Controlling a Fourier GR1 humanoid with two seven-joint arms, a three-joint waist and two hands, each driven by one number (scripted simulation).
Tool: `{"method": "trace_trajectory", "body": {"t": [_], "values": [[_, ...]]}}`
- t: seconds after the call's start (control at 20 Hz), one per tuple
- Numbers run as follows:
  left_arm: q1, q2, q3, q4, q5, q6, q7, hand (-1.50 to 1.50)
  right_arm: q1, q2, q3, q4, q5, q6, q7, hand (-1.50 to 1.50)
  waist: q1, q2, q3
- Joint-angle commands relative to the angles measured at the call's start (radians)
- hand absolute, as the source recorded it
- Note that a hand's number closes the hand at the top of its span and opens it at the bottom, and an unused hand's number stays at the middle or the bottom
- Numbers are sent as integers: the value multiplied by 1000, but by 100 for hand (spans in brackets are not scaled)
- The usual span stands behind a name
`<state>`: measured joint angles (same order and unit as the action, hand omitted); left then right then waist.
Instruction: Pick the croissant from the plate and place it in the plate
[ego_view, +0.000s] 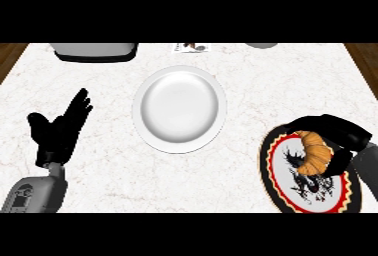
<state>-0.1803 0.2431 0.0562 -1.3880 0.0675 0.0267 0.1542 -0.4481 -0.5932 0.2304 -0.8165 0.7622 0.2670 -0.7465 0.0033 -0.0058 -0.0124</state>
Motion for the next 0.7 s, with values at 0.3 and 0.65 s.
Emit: {"method": "trace_trajectory", "body": {"t": [0.3, 0.65], "values": [[27, 6, 15, -37, -2, -29, 27, 0, 86, 59, -16, -114, 14, 17, -36, 150, -6, 4, 12], [17, -22, -10, -6, -33, -3, 11, 0, 4, 392, 4, -165, 48, -63, 348, 150, 21, -3, 7]]}}
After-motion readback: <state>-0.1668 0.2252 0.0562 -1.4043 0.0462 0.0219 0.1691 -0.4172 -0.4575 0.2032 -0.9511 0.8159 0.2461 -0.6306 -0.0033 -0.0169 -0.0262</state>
